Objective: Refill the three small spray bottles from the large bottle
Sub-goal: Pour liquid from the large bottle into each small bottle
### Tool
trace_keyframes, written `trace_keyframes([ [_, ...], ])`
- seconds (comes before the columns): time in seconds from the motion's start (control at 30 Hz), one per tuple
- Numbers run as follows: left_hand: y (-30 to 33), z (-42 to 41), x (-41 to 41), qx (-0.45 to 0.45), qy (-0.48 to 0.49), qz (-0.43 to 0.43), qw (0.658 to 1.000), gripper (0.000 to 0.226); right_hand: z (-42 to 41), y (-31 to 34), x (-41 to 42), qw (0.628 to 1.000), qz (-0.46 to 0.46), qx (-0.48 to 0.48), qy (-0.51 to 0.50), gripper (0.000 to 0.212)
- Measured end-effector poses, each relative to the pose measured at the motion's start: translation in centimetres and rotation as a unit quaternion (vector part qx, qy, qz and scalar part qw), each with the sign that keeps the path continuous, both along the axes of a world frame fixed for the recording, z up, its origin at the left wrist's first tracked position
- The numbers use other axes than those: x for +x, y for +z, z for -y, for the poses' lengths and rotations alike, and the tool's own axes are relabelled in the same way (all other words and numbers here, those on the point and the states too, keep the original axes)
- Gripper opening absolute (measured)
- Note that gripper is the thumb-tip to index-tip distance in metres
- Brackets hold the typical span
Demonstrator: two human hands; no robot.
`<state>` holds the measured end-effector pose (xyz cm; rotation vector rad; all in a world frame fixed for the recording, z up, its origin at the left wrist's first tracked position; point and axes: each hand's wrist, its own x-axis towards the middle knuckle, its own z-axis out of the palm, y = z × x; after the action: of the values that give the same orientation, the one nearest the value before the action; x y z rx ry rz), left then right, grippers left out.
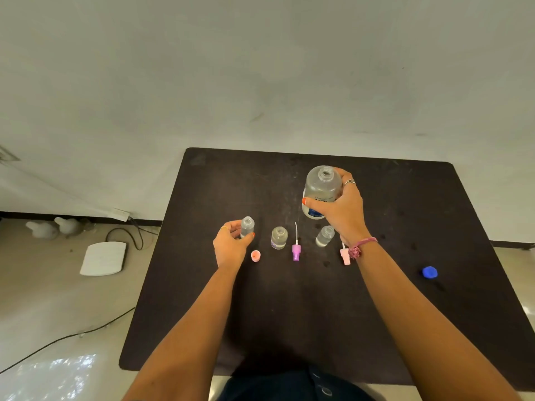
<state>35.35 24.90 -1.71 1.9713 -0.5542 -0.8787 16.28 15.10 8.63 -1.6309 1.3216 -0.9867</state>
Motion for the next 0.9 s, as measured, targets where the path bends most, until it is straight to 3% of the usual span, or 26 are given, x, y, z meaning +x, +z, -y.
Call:
trace_keyframes([
  [0.5,-1.7,-0.6,-0.9,0.010,0.024,-0.022,0.999,0.045,-0.6,-1.6,-2.3,1.000,-0.010,0.003,-0.008,0.071],
  [0.7,-1.6,-1.0,-1.1,-0.006,0.014,-0.029,0.999,0.064,-0.7,-1.9,-3.3,1.000,-0.007,0.007,-0.021,0.073],
  [0.9,-0.1,-1.4,-2.1,-0.061,0.022,0.032,0.997,0.075,-0.6,-1.6,-5.0,1.000,-0.002,0.001,-0.029,0.072],
])
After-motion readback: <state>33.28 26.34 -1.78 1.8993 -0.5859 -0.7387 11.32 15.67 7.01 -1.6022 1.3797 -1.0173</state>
